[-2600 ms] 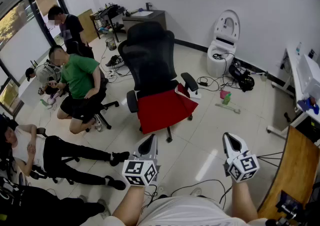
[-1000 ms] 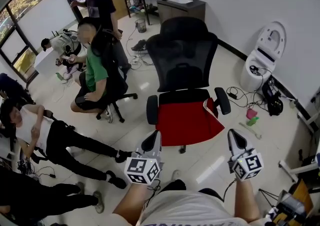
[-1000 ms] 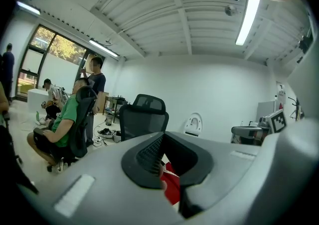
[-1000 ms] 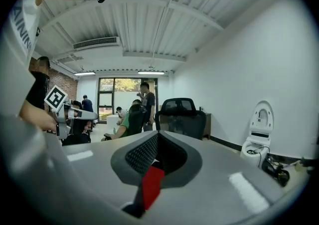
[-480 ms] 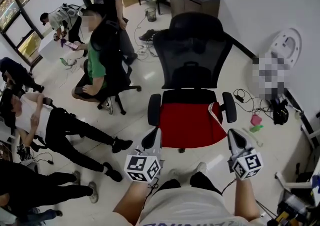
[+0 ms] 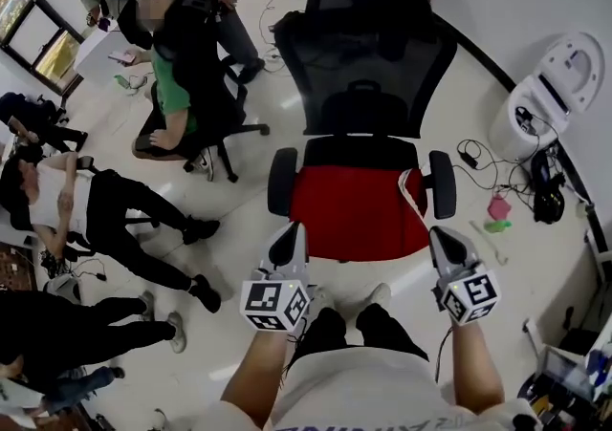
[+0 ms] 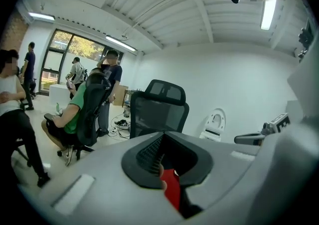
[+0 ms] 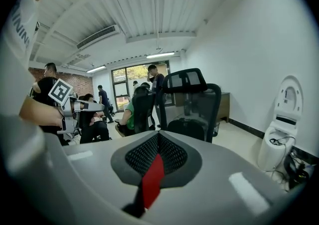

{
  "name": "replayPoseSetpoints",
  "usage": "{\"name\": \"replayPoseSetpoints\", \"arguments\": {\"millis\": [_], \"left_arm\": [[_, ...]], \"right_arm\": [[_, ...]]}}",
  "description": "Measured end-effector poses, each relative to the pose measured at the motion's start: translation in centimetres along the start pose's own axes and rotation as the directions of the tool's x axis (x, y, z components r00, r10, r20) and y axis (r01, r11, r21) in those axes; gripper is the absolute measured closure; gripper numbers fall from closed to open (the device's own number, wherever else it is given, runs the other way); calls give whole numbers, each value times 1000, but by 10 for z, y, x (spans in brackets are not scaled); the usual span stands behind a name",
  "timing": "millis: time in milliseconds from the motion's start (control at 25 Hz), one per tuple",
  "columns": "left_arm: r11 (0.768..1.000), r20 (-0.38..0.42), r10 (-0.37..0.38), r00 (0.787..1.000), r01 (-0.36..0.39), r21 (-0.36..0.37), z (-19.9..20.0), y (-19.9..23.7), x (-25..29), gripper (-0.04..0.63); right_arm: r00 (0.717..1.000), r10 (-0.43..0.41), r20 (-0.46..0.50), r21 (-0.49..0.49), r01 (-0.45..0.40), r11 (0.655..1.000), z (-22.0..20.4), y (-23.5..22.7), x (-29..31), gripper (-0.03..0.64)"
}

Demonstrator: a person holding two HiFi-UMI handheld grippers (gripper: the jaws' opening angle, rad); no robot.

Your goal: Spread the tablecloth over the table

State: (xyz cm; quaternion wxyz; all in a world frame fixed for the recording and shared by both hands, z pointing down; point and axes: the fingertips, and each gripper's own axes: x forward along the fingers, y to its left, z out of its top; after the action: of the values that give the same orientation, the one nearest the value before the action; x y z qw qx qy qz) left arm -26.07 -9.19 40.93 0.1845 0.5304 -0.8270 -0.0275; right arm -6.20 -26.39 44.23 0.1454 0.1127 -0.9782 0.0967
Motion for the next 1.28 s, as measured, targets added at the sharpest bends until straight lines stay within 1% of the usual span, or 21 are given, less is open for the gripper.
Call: {"name": "replayPoseSetpoints", "arguments": {"millis": [160,240,320,520,640,720,920,1080,1200,1280], "left_arm": [[1000,-81,7,997,-7,-5,-43,16,17,588],[1000,-134,16,991,-17,-8,-73,28,31,589],[999,-183,34,983,-37,-11,-110,39,43,588],[998,-280,66,958,-67,5,-204,60,55,588],[997,-318,79,945,-82,4,-253,76,56,588],[996,-325,87,942,-93,-2,-278,85,60,588],[992,-354,99,930,-119,-37,-336,103,68,588],[986,-410,96,907,-142,-83,-392,115,67,588],[976,-444,97,891,-173,-133,-426,128,58,588],[967,-457,71,887,-174,-188,-447,133,58,581]], "right_arm": [[999,-24,-29,55,25,998,-33,-12,15,609],[998,-40,-48,76,43,996,-57,-21,26,609],[996,-50,-74,89,56,994,-89,-32,35,609],[981,-77,-176,128,100,987,-193,-48,41,609],[972,-92,-217,136,124,983,-244,-42,45,609],[970,-90,-226,131,122,984,-266,-36,53,609],[968,-76,-238,149,114,982,-311,-34,71,609],[961,-70,-268,161,116,980,-353,-36,76,609],[955,-55,-291,164,106,981,-381,-28,75,609],[950,-52,-309,165,108,980,-398,-26,74,609]]}}
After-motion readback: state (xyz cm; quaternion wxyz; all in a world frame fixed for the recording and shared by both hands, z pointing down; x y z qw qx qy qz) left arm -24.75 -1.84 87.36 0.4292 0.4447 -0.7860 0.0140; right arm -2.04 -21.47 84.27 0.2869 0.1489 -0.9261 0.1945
